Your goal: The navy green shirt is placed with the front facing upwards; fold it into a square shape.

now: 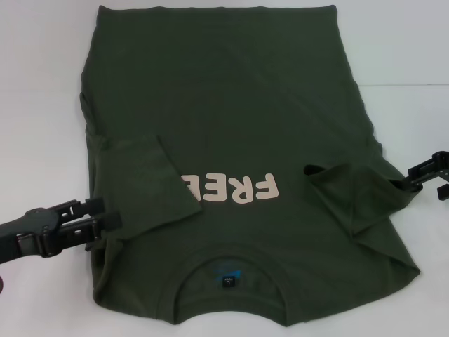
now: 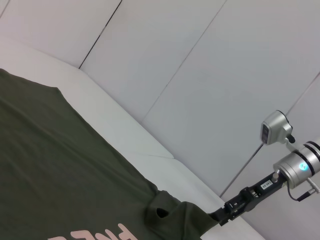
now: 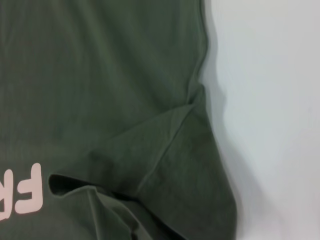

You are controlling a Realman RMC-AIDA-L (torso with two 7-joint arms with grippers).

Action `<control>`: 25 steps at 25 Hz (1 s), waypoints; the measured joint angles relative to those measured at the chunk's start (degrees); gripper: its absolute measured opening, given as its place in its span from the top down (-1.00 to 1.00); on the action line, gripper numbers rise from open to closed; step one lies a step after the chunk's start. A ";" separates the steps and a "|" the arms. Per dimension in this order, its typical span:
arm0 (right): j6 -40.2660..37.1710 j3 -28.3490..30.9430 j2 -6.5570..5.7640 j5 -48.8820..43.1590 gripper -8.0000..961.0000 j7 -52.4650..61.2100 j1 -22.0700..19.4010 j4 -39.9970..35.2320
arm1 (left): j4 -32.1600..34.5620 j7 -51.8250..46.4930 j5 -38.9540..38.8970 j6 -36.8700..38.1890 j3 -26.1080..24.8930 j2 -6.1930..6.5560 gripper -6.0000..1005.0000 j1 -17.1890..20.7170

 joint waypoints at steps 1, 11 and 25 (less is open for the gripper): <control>0.17 -0.02 0.04 0.00 -0.61 0.00 -0.02 -0.02 | 0.00 0.01 0.02 0.00 0.00 -0.02 -0.59 0.01; 2.16 -0.02 0.47 0.00 -0.59 -0.26 -0.26 0.02 | 0.00 0.09 -0.04 0.00 0.00 -0.10 -0.59 0.11; 3.86 -0.01 2.06 -2.34 -0.58 -0.51 -0.48 0.09 | 0.00 0.09 -0.20 0.01 0.01 -0.10 -0.59 0.11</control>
